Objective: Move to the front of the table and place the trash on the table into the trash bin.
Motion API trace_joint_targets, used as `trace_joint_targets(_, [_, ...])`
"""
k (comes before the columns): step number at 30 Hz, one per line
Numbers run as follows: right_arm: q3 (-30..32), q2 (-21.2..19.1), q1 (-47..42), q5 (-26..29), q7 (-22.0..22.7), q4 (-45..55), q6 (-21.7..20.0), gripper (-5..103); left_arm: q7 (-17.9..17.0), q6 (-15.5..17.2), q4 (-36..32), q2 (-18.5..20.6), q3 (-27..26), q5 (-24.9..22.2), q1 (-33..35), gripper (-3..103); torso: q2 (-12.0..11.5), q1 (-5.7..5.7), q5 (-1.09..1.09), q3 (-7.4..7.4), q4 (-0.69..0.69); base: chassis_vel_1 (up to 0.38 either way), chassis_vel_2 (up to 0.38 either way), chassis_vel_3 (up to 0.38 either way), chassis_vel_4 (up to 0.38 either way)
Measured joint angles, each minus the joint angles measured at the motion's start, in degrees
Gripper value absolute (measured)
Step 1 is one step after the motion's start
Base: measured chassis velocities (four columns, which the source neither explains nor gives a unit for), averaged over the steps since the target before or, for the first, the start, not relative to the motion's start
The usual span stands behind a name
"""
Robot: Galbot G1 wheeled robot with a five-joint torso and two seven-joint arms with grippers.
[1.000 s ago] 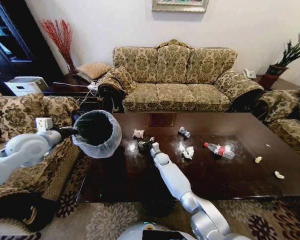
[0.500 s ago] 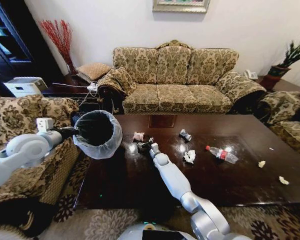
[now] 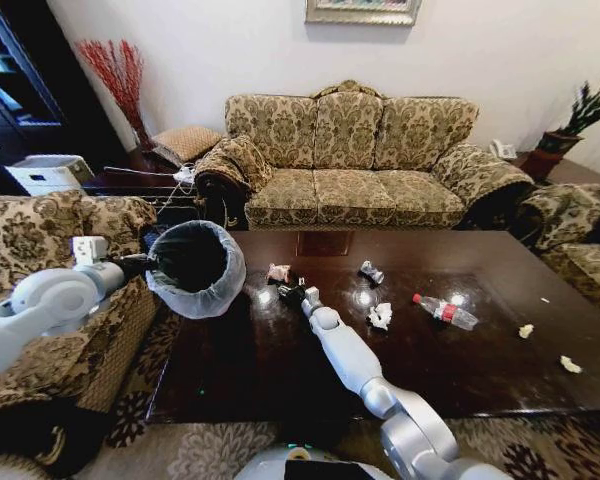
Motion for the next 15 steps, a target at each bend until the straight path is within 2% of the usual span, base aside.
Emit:
trace_joint_targets(1, [0.0,0.0,0.0,0.0,0.0,0.0,0.0,64,0.0,0.0,0.0,0.0,0.0,0.0,0.0,0,0.0,0.00,0.00,0.00,0.00,0.000,0.000,0.000,0.000])
trace_joint_targets(4, [0.1,0.0,0.1,0.0,0.0,-0.4,0.2,48,0.0,0.0,0.0,0.2,0.0,0.0,0.0,0,0.0,-0.01,0.00,0.00,-0.01,0.000,0.000,0.000,0.000])
trace_joint_targets(7, [0.1,0.0,0.2,0.0,-0.1,-0.4,0.2,42,0.0,0.0,0.0,0.2,0.0,0.0,0.0,0,0.0,-0.01,0.00,0.00,-0.01,0.000,0.000,0.000,0.000])
trace_joint_targets(9, [0.1,0.0,0.3,0.1,-0.2,-0.6,0.2,31,0.0,0.0,0.0,0.2,0.0,0.0,0.0,0,0.0,-0.01,-0.03,0.00,0.00,0.000,0.000,0.000,0.000])
trace_joint_targets(10, [0.1,0.0,0.3,0.1,-0.2,-0.6,0.2,31,0.0,0.0,0.0,0.2,0.0,0.0,0.0,0,0.0,-0.01,-0.03,0.00,0.00,0.000,0.000,0.000,0.000])
trace_joint_targets(12, [0.1,0.0,0.4,0.2,-0.3,-0.6,0.3,21,-0.1,0.0,0.0,0.1,0.0,0.0,0.0,0,0.0,-0.01,-0.03,0.00,0.00,0.000,0.000,0.000,0.000])
trace_joint_targets(13, [0.1,0.0,0.4,0.2,-0.3,-0.6,0.3,21,-0.1,0.0,0.0,0.1,0.0,0.0,0.0,0,0.0,-0.01,-0.03,0.00,0.00,0.000,0.000,0.000,0.000])
trace_joint_targets(15, [0.2,0.0,0.4,0.2,-0.3,-0.6,0.3,10,-0.1,-0.1,-0.1,0.0,0.0,0.0,0.0,0,0.0,-0.01,-0.02,0.00,0.00,0.000,0.000,0.000,0.000])
